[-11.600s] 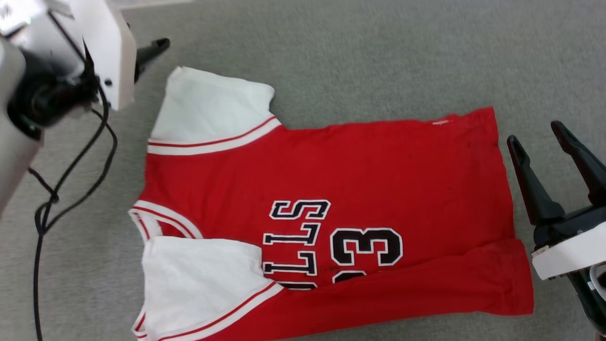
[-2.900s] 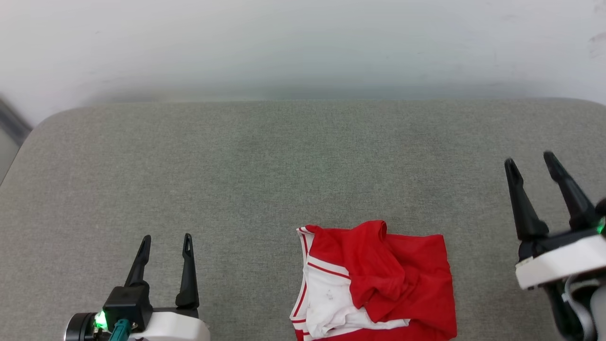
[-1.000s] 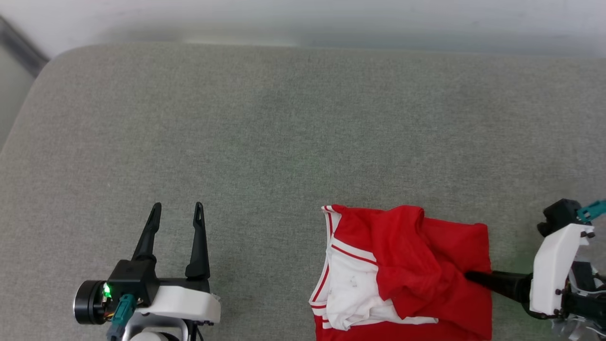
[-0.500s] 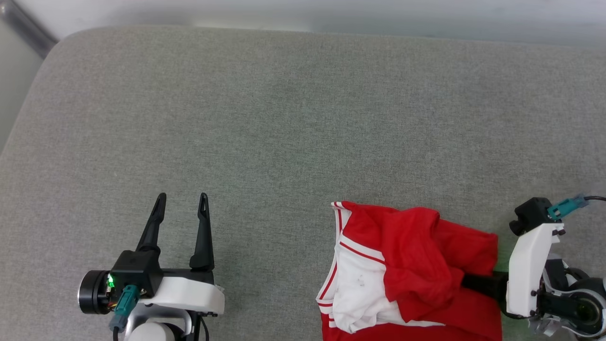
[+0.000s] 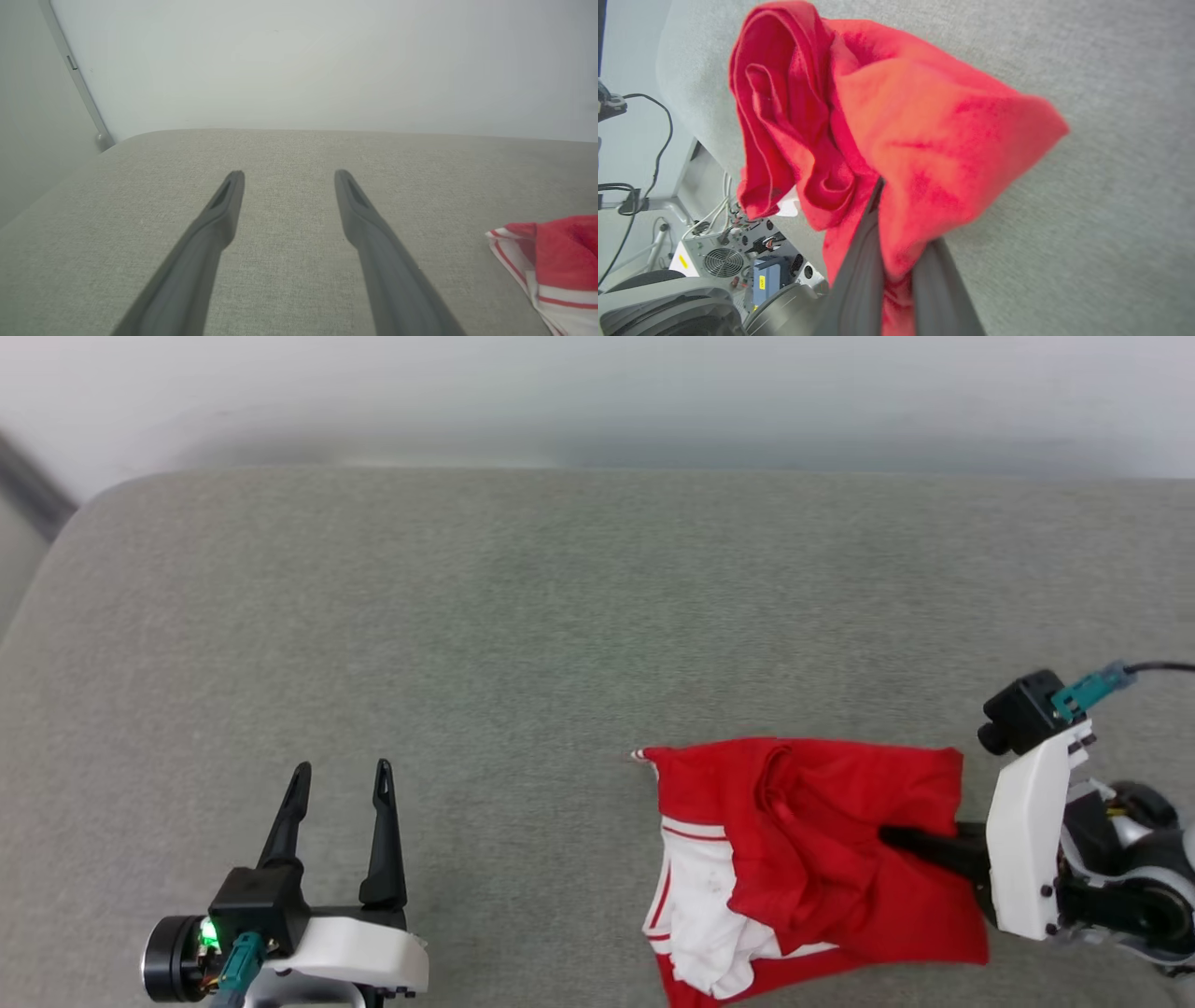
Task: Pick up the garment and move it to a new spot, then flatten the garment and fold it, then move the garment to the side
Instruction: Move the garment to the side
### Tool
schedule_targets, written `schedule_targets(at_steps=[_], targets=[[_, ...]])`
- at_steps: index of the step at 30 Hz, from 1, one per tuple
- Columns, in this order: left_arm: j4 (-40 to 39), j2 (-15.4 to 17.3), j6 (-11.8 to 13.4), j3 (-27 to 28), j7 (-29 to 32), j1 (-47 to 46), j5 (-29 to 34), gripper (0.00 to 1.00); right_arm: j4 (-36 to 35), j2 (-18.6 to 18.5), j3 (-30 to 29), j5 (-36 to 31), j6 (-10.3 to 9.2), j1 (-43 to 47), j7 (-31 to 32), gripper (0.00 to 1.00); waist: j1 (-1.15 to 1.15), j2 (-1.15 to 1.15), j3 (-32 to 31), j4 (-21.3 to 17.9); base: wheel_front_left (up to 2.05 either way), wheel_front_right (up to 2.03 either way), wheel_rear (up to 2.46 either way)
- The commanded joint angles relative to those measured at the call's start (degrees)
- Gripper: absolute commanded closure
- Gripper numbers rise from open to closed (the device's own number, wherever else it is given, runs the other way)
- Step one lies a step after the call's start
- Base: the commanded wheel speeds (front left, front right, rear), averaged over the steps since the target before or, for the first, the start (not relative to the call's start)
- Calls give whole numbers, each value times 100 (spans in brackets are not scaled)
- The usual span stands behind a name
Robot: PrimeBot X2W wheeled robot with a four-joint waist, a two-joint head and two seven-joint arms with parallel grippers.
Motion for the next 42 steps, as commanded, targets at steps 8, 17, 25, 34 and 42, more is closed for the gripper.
schedule_targets(at_steps=[8, 17, 25, 34, 42], targets=[[-75, -8, -22, 82, -12, 108, 57, 0, -744, -889, 282, -104, -2, -691, 160, 100, 0, 0, -56, -1006, 0, 0, 0], [-347, -4, -91, 309, -12, -59, 158, 0, -702, -1433, 147, -411, -2, -1251, 56, 100, 0, 0, 547, -1760, 0, 0, 0], [-555, 54, -252, 317, -12, -452, 292, 0, 286, -1838, -369, -961, -2, -1426, -393, 100, 0, 0, 1230, -1725, 0, 0, 0], [-875, 124, -324, 378, -12, -806, 365, 0, 1626, -1835, -1078, -1815, -3, -1837, -920, 100, 0, 0, 1992, -1521, 0, 0, 0], [-1048, 150, -348, 428, -12, -943, 391, 0, 2545, -1606, -1666, -2514, -4, -2144, -1271, 100, 0, 0, 2362, -1426, 0, 0, 0]])
